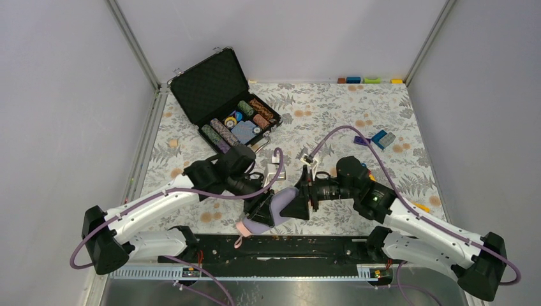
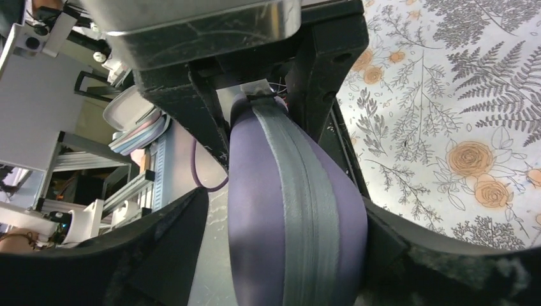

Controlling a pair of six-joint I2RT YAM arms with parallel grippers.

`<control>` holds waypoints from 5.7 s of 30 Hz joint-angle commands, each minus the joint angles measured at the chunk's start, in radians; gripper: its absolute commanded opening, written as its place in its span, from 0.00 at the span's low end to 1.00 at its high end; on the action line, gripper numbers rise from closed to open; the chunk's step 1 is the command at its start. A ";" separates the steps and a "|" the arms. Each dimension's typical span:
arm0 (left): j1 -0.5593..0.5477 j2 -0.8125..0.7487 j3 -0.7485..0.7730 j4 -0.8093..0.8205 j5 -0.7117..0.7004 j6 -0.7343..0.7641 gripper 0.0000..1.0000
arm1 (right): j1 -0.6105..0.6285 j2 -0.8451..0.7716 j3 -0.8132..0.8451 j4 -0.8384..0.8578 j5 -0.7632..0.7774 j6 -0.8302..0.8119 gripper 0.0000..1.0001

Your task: Open the umbrella

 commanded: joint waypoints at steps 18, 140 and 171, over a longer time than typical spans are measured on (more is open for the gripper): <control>0.118 -0.261 0.032 0.261 -0.344 -0.166 0.99 | -0.004 -0.096 0.040 0.160 0.168 0.067 0.00; 0.163 -0.472 -0.150 0.896 -0.778 -0.877 0.00 | 0.141 -0.026 0.002 0.418 0.817 -0.622 0.00; 0.212 -0.278 0.140 0.247 -0.217 -0.338 0.00 | 0.146 -0.136 0.004 0.189 0.679 -0.941 0.00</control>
